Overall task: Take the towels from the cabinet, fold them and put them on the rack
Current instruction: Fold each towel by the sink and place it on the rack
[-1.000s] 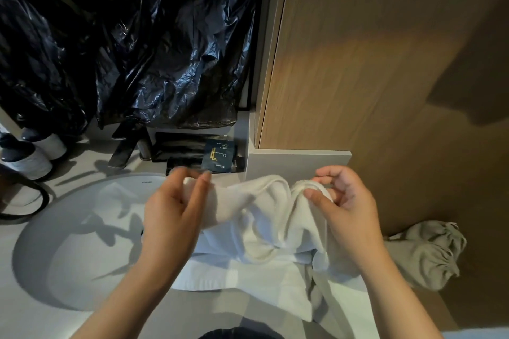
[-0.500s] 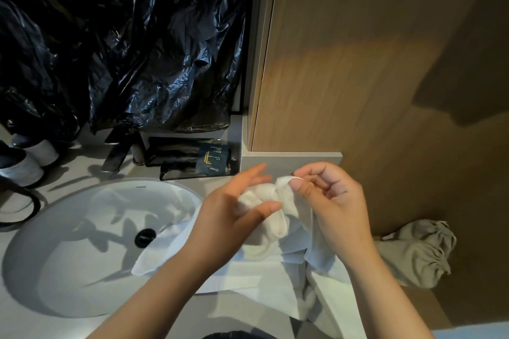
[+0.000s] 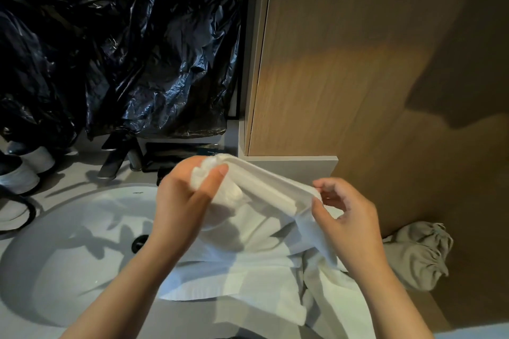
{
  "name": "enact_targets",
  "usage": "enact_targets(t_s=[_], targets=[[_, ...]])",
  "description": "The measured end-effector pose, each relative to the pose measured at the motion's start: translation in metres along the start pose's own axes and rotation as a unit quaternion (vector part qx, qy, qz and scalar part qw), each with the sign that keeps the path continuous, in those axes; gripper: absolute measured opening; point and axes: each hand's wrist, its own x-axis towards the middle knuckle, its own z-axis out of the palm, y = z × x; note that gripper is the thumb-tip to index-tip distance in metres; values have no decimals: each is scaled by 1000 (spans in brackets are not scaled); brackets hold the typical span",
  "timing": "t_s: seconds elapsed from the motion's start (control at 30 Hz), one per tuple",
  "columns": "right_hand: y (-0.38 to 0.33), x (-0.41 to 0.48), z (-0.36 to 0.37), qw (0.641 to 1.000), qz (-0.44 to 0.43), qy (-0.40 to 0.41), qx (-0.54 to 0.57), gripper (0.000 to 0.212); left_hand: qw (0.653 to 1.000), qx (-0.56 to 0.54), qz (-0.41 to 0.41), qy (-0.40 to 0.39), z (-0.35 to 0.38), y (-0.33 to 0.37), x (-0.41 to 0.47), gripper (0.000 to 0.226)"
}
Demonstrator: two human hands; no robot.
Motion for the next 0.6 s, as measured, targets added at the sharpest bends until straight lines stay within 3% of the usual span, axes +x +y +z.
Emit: enact_targets(t_s=[0.1, 0.3, 0.43, 0.5, 0.6], targets=[[7, 7, 0, 997, 7, 9, -82, 21, 1000, 14, -1, 16, -5, -2, 1, 8], [-21, -8, 22, 997, -21, -69, 0, 9, 999, 19, -13, 23, -8, -2, 1, 7], [-27, -22, 48, 990, -18, -141, -8, 34, 1000, 5, 5, 11, -4, 7, -1, 8], [-23, -18, 55, 990, -20, -126, -52, 47, 1000, -2, 16, -5, -3, 13, -2, 7], [-24, -9, 63, 992, -39, -90, -82, 47, 999, -19, 29, -24, -2, 22, -3, 11]])
